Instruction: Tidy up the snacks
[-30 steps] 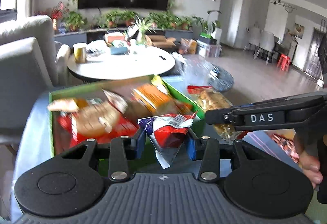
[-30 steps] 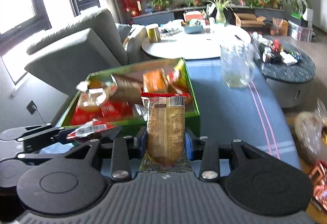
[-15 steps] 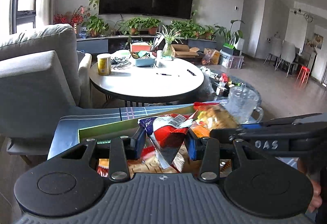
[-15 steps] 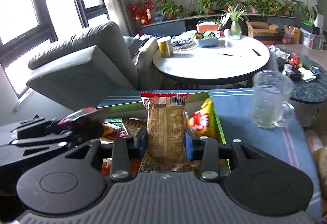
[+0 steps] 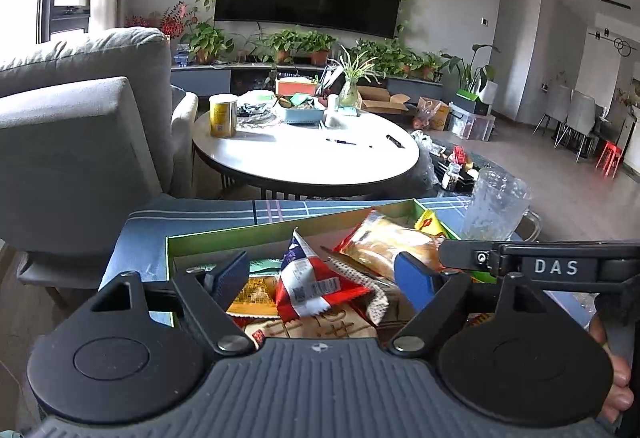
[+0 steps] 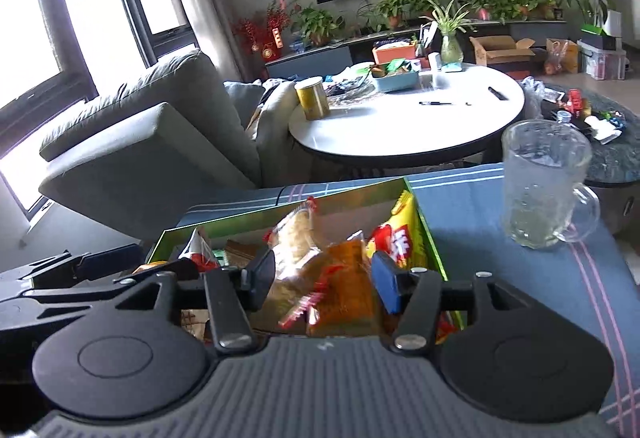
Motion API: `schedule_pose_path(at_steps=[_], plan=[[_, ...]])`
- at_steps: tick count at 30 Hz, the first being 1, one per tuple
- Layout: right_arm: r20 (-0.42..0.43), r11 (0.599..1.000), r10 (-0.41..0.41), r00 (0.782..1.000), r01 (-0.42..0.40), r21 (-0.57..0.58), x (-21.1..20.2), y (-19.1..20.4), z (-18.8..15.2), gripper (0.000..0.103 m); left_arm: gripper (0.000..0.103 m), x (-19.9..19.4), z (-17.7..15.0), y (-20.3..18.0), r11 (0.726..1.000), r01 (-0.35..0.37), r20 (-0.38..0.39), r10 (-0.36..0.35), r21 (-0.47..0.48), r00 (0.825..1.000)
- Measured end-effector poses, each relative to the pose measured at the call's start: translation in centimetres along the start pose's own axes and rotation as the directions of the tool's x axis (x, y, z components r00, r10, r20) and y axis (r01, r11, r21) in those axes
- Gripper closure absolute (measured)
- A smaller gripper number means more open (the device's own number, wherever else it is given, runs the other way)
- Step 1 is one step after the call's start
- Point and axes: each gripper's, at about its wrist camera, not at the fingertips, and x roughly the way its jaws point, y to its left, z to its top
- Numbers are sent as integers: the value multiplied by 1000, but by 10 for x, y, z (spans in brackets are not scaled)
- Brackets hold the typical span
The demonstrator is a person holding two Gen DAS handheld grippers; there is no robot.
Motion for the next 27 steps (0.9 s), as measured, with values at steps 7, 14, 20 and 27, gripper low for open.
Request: schedule_pose_path(at_steps=[7, 14, 20, 27], plan=[[33, 1000, 4, 999, -3, -3, -30, 1, -6, 23, 17, -31, -8, -20, 998, -42, 37, 41, 51, 999], [102, 1000, -7, 995, 9, -17, -69, 12, -22, 22, 10, -75, -18, -36, 988, -147, 95, 141, 57, 985], [170, 999, -18, 985, 23, -29, -104, 19, -36, 22, 4, -113, -30, -45, 983, -179, 110, 175, 30, 978], [225, 999, -23, 974, 30, -28, -140, 28, -62, 22, 4, -156, -51, -59, 974, -223, 125, 217, 35, 968]])
